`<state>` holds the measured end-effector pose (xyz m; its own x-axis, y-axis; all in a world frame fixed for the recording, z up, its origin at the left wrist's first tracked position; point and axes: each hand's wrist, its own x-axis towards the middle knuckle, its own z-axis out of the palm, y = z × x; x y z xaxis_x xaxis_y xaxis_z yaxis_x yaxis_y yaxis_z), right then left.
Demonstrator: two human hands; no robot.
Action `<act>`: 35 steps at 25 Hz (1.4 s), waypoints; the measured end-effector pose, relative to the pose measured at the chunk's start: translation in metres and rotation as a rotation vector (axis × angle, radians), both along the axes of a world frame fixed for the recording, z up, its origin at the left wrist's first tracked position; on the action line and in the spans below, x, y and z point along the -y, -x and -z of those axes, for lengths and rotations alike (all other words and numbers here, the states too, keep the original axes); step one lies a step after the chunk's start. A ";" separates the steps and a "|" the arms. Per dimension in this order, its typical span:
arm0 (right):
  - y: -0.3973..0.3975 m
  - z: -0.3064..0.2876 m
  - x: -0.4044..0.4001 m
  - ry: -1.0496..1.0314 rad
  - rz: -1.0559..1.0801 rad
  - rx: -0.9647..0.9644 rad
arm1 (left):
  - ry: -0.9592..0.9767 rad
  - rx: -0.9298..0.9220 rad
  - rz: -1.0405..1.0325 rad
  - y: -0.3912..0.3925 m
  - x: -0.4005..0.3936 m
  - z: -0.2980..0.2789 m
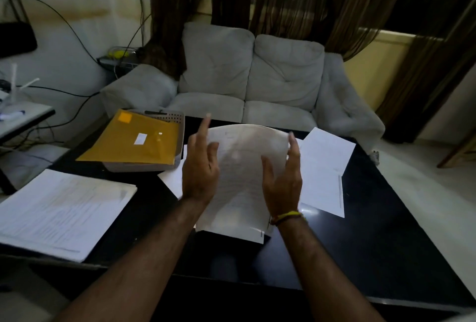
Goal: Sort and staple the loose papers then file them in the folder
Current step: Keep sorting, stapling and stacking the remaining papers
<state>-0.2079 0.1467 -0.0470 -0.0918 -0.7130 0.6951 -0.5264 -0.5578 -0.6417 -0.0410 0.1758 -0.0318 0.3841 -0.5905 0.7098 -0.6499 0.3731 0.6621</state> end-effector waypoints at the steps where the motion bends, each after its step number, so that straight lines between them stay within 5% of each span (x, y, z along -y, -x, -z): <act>1: -0.001 -0.013 0.005 0.115 0.047 -0.070 | 0.008 0.050 -0.028 0.001 0.001 -0.005; 4: -0.005 -0.033 0.018 0.237 0.173 -0.173 | 0.031 0.048 -0.089 0.003 0.001 -0.007; 8: 0.006 -0.029 0.021 0.289 0.051 -0.013 | 0.069 0.000 -0.067 0.005 -0.005 -0.007; 11: 0.011 -0.011 0.012 -0.226 -0.189 0.366 | -0.065 -0.280 -0.029 0.010 -0.010 0.015; 13: 0.004 0.010 0.006 -0.429 -0.171 0.350 | -0.217 -0.352 -0.123 0.020 -0.012 0.032; 18: -0.018 -0.002 0.000 -0.160 -0.087 0.248 | -0.086 -0.401 -0.268 0.034 -0.006 0.013; 23: -0.032 0.010 -0.007 -0.334 -0.023 0.309 | -0.137 -0.425 -0.283 0.040 -0.008 0.027; 35: -0.031 0.026 0.000 -0.169 -0.003 0.196 | -0.179 -0.455 -0.262 0.033 -0.002 0.035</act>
<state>-0.1770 0.1467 -0.0734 -0.2105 -0.8182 0.5350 -0.3810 -0.4353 -0.8157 -0.0743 0.1781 -0.0666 0.7787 -0.5303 0.3353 -0.3392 0.0938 0.9360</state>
